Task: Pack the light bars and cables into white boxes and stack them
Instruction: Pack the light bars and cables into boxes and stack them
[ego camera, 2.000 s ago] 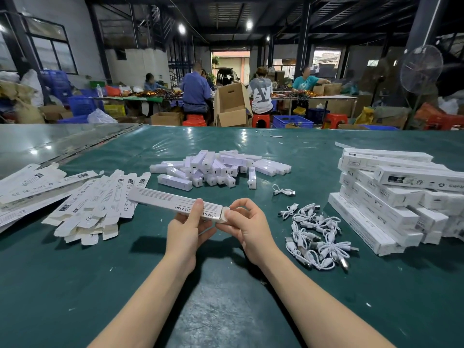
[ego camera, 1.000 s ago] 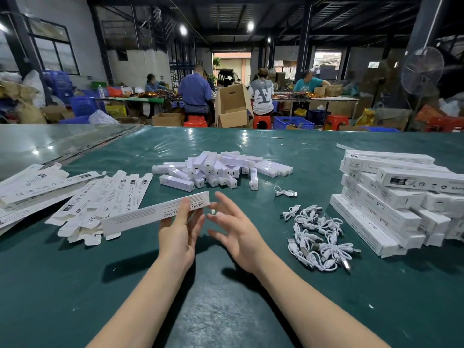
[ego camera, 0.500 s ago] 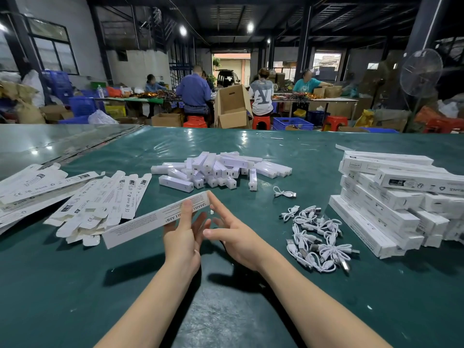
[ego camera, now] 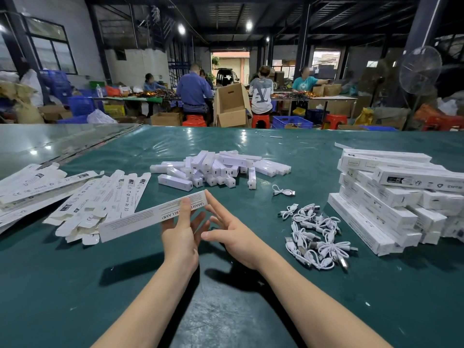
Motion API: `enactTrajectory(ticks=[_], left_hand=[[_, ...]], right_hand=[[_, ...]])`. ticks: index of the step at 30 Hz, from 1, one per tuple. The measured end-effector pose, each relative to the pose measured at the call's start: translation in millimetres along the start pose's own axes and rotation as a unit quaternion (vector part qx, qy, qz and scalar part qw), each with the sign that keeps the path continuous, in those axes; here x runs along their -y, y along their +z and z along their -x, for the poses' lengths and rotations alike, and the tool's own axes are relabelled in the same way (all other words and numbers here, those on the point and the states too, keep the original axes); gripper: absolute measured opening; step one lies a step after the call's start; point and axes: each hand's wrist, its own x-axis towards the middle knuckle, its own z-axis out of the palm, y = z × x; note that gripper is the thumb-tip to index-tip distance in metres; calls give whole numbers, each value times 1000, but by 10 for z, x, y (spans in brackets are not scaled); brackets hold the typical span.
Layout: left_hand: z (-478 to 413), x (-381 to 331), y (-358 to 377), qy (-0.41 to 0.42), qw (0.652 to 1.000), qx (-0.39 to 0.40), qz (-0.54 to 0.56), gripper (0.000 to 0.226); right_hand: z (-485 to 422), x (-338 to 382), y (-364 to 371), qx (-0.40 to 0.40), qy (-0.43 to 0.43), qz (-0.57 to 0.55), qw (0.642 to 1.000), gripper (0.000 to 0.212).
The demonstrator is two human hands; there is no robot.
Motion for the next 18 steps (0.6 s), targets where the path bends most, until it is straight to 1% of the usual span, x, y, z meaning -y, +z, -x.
enactTrajectory(ticks=[4, 7, 9, 11, 13, 16, 18], left_hand=[[-32, 7, -27, 1, 1000, 4, 5, 6], [-75, -14, -50, -26, 999, 11, 14, 7], [-106, -25, -52, -54, 998, 7, 27, 7], [-134, -33, -53, -68, 997, -6, 38, 9], [-166, -24, -62, -82, 996, -17, 28, 11], [-210, -5, -92, -107, 994, -6, -8, 14], [-232, 5, -105, -116, 993, 0, -22, 14]], right_hand=[[25, 62, -25, 17, 15, 31, 999, 83], [46, 87, -32, 24, 18, 42, 999, 87], [67, 104, 22, 26, 7, 23, 999, 88], [85, 104, 114, 18, 3, -11, 1000, 85], [79, 82, 169, 8, 6, 2, 1000, 82], [62, 41, 171, 2, 6, 43, 999, 84], [62, 39, 178, 0, 7, 46, 999, 85]])
